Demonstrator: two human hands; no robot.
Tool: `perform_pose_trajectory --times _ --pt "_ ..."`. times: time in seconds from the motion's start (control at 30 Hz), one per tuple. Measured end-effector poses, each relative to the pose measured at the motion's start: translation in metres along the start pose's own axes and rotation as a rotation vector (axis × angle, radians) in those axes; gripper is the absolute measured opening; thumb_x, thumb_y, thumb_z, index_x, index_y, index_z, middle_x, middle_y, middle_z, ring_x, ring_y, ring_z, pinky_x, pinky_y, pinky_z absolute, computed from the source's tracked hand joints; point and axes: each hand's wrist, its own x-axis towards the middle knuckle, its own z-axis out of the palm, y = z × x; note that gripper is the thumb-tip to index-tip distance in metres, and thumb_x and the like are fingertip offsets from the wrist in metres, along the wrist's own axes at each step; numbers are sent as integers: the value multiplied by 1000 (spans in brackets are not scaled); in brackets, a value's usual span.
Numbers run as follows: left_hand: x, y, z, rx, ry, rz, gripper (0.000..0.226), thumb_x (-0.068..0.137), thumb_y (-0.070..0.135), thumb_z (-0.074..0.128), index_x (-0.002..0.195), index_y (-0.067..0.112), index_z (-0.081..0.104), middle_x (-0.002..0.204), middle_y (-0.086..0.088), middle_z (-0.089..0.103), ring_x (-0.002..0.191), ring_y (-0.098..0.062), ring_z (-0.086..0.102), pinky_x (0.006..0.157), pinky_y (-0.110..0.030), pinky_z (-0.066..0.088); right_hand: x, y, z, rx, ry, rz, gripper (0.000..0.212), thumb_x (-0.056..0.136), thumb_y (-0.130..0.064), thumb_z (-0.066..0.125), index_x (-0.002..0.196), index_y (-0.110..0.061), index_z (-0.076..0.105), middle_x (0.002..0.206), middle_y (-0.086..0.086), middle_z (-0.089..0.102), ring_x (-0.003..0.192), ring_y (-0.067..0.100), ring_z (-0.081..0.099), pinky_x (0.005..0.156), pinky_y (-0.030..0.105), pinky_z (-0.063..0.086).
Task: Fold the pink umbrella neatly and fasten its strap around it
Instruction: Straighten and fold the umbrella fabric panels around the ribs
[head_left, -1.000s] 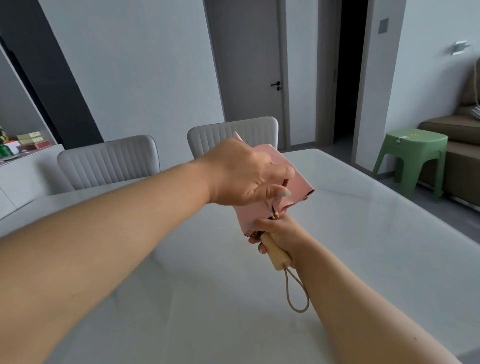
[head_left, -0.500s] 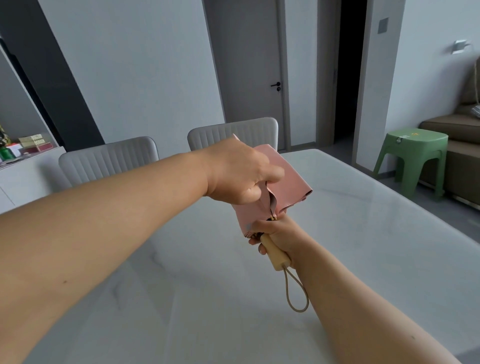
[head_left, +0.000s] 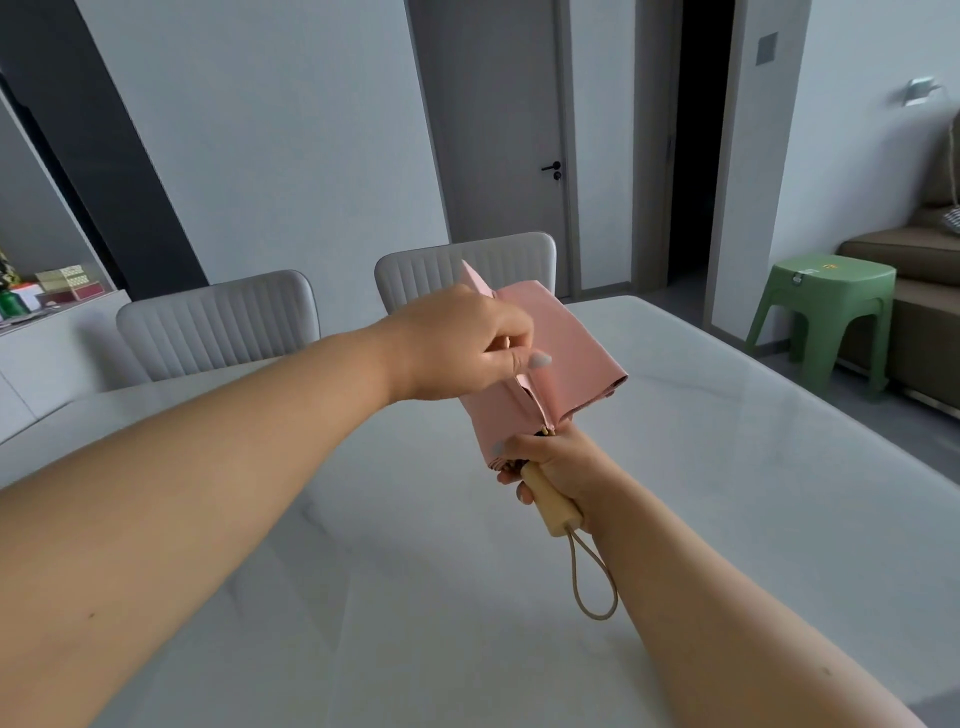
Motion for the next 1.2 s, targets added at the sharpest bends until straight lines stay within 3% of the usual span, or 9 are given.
perform_pose_trajectory --times 0.2,0.37,0.5,0.6,0.77,0.9,1.0,1.1,1.2 --pt "-33 -1 44 -250 358 -5 9 84 20 58 92 18 62 61 10 51 53 -7 45 53 -21 37 1 1 -3 1 26 -8 32 83 3 62 114 1 56 83 15 63 56 19 62 43 27 45" --pt "-42 18 91 -491 689 -254 17 81 25 68 91 26 55 73 12 57 60 -10 55 59 -17 45 3 2 -2 -47 3 -33 29 82 0 67 110 2 61 83 16 65 61 20 62 44 26 47" --pt "-36 29 112 -425 850 -380 19 84 36 71 91 23 59 86 9 63 72 -10 61 63 -14 48 1 2 -2 -35 -15 -43 18 82 0 68 99 -3 64 81 16 65 67 27 61 43 26 46" --pt "-30 33 109 -332 944 -441 11 84 23 75 84 15 67 82 4 68 69 -6 58 67 -2 41 2 2 -1 -34 -6 -24 26 82 1 66 107 1 60 83 17 65 67 28 61 42 26 45" --pt "-27 37 87 -655 947 -518 27 85 22 75 89 33 51 77 3 69 65 -13 68 63 -19 52 3 2 -2 -36 10 -32 33 82 5 63 115 5 57 83 18 64 57 20 61 42 25 45" --pt "-23 49 85 -929 838 -778 41 83 33 75 110 21 46 88 -1 66 71 -17 67 53 -19 52 3 2 -3 -33 -5 -48 27 83 2 64 109 6 61 80 16 65 58 20 61 42 26 45" --pt "-12 52 89 -805 649 -918 40 81 51 69 101 20 56 88 9 64 76 -12 65 59 -25 54 1 2 -1 -32 -23 -62 17 82 4 63 98 -1 63 70 11 65 55 19 60 44 28 45" --pt "-4 52 86 -629 552 -885 22 86 37 62 75 18 62 73 3 67 68 -14 62 54 -24 46 -1 1 0 -24 -25 -55 24 69 -3 67 90 -10 61 65 7 64 54 19 59 45 29 45" --pt "0 50 84 -678 511 -838 18 87 25 60 72 15 60 75 -4 69 71 -21 65 61 -31 54 -1 0 -2 -23 -6 -39 28 68 -4 69 95 -5 61 70 10 65 58 22 61 44 28 47"
